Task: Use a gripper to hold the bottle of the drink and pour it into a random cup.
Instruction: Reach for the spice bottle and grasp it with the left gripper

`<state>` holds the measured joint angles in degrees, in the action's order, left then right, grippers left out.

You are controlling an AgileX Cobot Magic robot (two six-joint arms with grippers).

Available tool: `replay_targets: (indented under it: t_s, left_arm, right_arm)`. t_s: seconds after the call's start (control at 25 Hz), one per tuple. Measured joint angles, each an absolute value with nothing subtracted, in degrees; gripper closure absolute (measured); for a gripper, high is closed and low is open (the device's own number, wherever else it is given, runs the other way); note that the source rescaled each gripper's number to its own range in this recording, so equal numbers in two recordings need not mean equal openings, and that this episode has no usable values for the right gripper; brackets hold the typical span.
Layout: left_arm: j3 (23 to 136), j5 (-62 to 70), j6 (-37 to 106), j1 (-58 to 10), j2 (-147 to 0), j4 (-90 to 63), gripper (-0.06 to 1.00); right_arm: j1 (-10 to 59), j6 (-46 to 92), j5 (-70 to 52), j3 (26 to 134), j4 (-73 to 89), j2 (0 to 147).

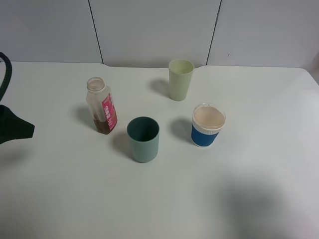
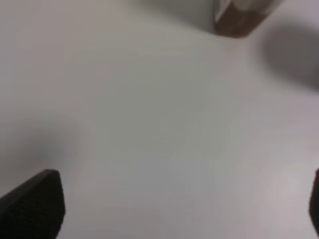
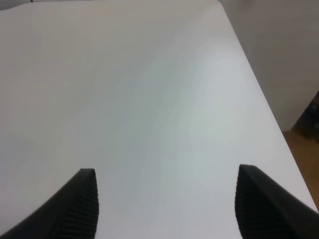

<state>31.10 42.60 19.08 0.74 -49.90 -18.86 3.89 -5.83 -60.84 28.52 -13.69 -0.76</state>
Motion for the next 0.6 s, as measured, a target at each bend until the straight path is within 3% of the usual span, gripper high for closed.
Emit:
replay_targets:
  t_s: [0.24, 0.6]
  left_arm:
    - [31.1, 37.2, 17.2, -5.3, -54.2, -16.9, -0.06]
    - [31.1, 27.4, -1.3, -17.5, -60.6, -3.6, -0.06]
  right_arm:
    - [3.9, -5.8, -60.8, 28.5, -13.7, -0.8]
    - [3.9, -5.8, -60.8, 28.5, -13.7, -0.8]
